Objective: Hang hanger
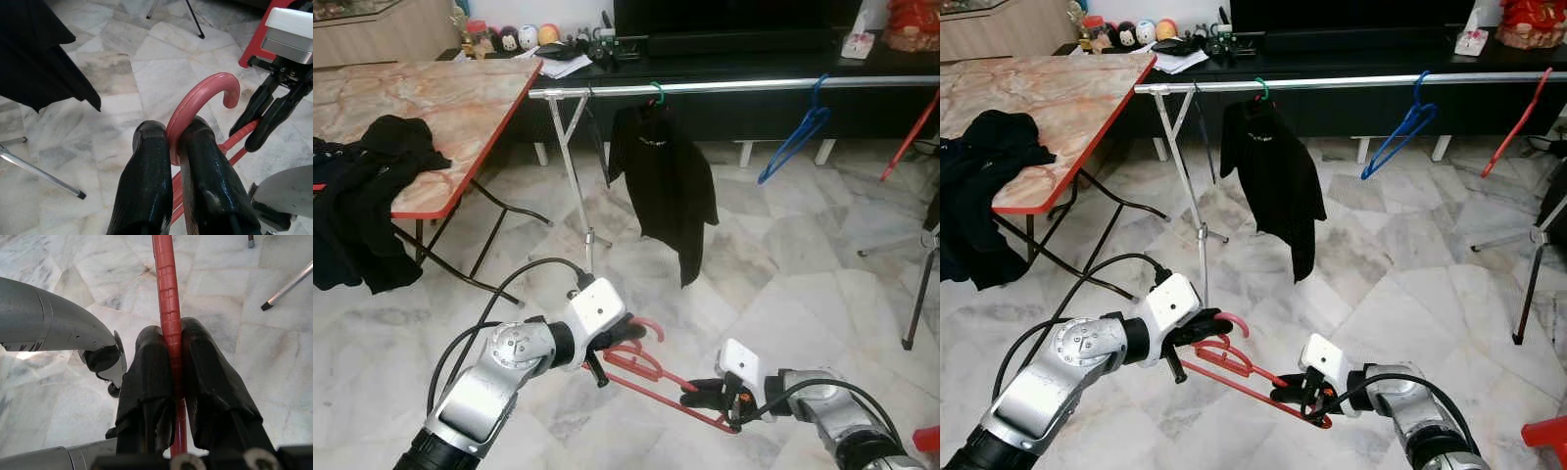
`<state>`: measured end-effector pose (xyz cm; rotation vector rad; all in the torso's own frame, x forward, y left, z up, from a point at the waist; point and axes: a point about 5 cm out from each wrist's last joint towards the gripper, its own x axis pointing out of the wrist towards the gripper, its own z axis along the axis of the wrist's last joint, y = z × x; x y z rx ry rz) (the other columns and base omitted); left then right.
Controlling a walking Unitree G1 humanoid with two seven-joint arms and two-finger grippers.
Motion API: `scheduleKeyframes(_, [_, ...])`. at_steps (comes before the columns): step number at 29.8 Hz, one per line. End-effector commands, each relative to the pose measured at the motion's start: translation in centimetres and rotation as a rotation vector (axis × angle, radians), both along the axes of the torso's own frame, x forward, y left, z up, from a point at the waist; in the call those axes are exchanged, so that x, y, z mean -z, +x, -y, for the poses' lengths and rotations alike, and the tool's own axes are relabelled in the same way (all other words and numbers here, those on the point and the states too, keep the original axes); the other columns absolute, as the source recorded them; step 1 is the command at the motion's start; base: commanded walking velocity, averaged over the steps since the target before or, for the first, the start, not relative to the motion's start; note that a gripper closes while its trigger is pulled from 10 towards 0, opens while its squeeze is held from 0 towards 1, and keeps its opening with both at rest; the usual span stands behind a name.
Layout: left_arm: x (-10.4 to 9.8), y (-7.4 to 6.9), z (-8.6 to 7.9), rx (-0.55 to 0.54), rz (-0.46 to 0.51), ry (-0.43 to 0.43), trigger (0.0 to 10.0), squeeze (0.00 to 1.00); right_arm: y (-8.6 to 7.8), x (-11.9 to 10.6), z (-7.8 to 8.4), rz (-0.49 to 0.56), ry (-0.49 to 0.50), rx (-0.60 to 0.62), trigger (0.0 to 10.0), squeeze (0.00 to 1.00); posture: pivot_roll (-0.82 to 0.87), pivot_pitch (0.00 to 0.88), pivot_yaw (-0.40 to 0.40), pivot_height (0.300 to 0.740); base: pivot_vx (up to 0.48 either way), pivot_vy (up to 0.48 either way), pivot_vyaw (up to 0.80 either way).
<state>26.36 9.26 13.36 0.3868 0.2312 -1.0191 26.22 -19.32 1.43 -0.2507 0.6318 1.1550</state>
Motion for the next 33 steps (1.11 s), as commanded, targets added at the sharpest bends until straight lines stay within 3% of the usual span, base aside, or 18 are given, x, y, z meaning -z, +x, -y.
scheduleKeyframes(1, [-0.4,-0.1,-0.5,0.012,0.003,-0.014,10.0,0.0,-0.1,0.1,0.9,-0.01,-0.033,0.037,0.0,0.0,-0.09,0.044,0.062,0.74,0.0,0.0,0.0])
scheduleKeyframes(2, [-0.4,-0.2,-0.5,0.015,-0.003,-0.016,10.0,0.58,-0.1,0.2,0.9,-0.01,-0.035,0.036,0.0,0.0,-0.09,0.044,0.063,0.74,0.0,0.0,0.0])
scheduleKeyframes(8, [-0.3,-0.2,-0.5,0.019,-0.011,-0.019,10.0,0.58,-0.1,0.2,1.0,-0.009,-0.037,0.035,0.0,0.0,-0.09,0.044,0.063,0.74,0.0,0.0,0.0])
scheduleKeyframes(9, [-0.3,-0.3,-0.5,0.023,-0.012,-0.019,10.0,1.0,-0.1,0.2,1.0,-0.009,-0.039,0.035,0.0,0.0,-0.09,0.045,0.065,0.74,0.0,0.0,0.0])
scheduleKeyframes(18, [-0.1,-1.0,-1.7,0.091,-0.054,0.043,10.0,1.0,0.0,-0.1,1.5,-0.002,-0.071,0.013,0.0,0.0,-0.09,0.048,0.066,0.74,0.0,0.0,0.0])
scheduleKeyframes(22, [0.8,-1.6,-2.9,0.14,-0.087,0.149,10.0,1.0,0.1,-0.6,2.5,0.015,-0.126,-0.029,0.0,0.0,-0.09,0.051,0.069,0.74,0.0,0.0,0.0])
scheduleKeyframes(28, [1.1,-1.4,-2.1,0.149,-0.068,0.124,10.0,1.0,0.1,-1.7,3.6,0.05,-0.19,-0.122,0.0,0.0,-0.1,0.058,0.076,0.74,0.0,0.0,0.0])
scheduleKeyframes(29, [1.2,-1.5,-1.4,0.176,-0.079,0.103,10.0,0.0,0.1,-2.3,4.0,0.061,-0.2,-0.156,0.0,0.0,-0.1,0.059,0.077,0.74,0.0,0.0,0.0])
scheduleKeyframes(33, [1.4,-1.5,-0.8,0.197,-0.085,0.098,10.0,0.0,0.1,-2.8,4.4,0.066,-0.217,-0.19,0.0,0.0,-0.11,0.06,0.08,0.74,0.0,0.0,0.0])
